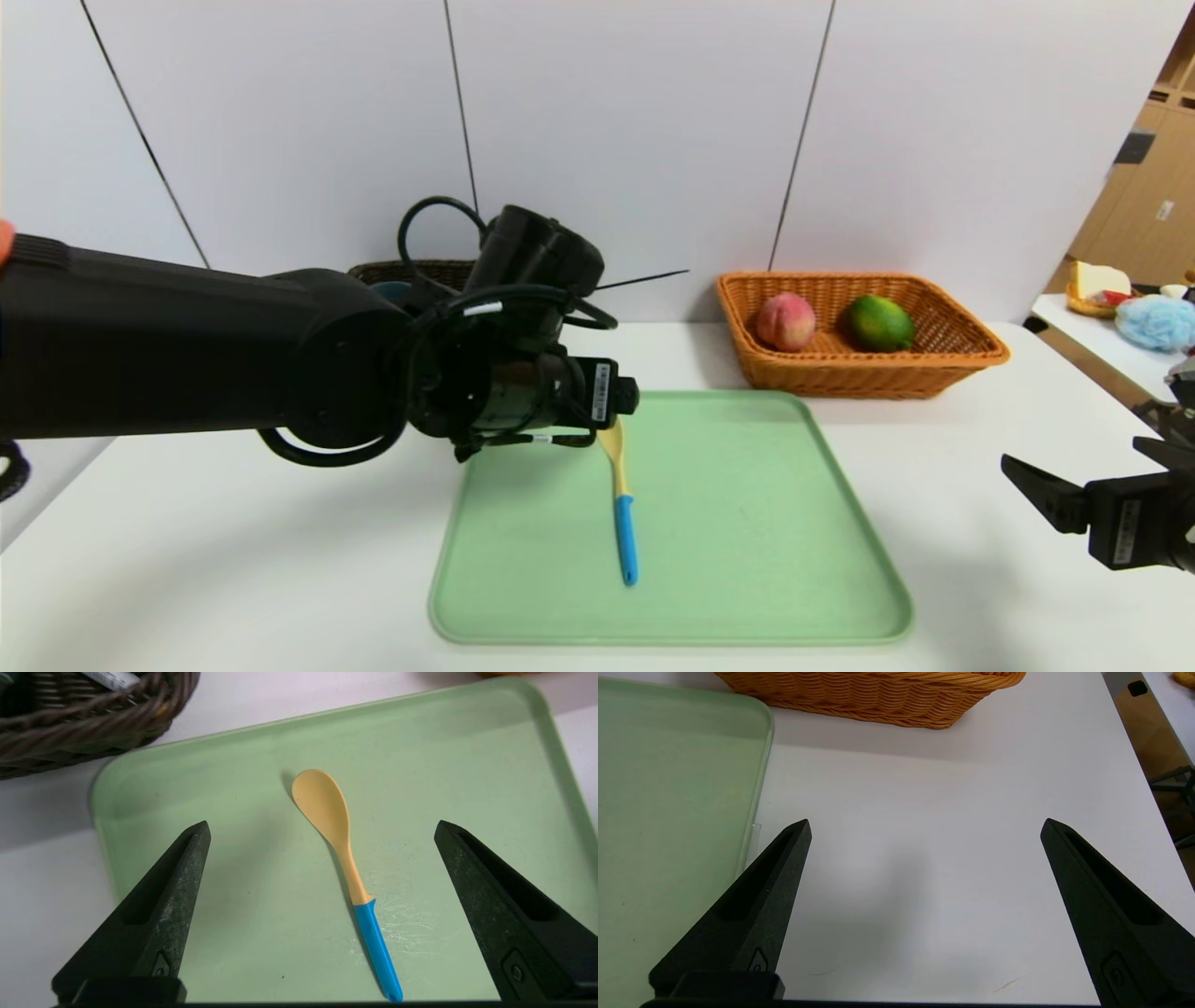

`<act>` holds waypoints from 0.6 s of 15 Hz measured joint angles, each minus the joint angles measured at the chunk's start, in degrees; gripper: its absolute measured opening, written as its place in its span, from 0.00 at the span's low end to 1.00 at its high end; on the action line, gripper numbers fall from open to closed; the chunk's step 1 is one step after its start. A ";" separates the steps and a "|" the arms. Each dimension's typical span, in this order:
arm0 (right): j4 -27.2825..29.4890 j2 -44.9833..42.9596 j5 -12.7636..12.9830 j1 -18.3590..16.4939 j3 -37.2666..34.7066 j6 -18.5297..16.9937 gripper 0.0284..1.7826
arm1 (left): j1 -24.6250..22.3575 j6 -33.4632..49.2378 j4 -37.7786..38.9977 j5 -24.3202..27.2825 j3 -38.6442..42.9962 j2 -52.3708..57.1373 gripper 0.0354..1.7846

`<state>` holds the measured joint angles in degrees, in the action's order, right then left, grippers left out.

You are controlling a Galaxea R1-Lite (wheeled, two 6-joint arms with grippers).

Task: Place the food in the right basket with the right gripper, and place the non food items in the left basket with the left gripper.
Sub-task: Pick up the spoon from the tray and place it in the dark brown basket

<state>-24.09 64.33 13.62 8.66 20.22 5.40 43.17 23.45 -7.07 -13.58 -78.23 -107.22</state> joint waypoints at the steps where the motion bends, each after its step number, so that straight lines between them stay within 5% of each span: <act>1: -0.33 0.00 0.00 0.05 0.00 0.00 0.95 | 0.13 0.49 0.05 -0.02 -0.13 -1.39 0.94; 9: -1.49 0.13 -0.06 0.52 0.11 -0.06 0.95 | 0.55 0.72 -0.98 -0.02 0.56 -6.64 0.94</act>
<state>-25.58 64.46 13.56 9.18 20.33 5.34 43.72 24.17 -8.05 -13.60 -77.67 -113.86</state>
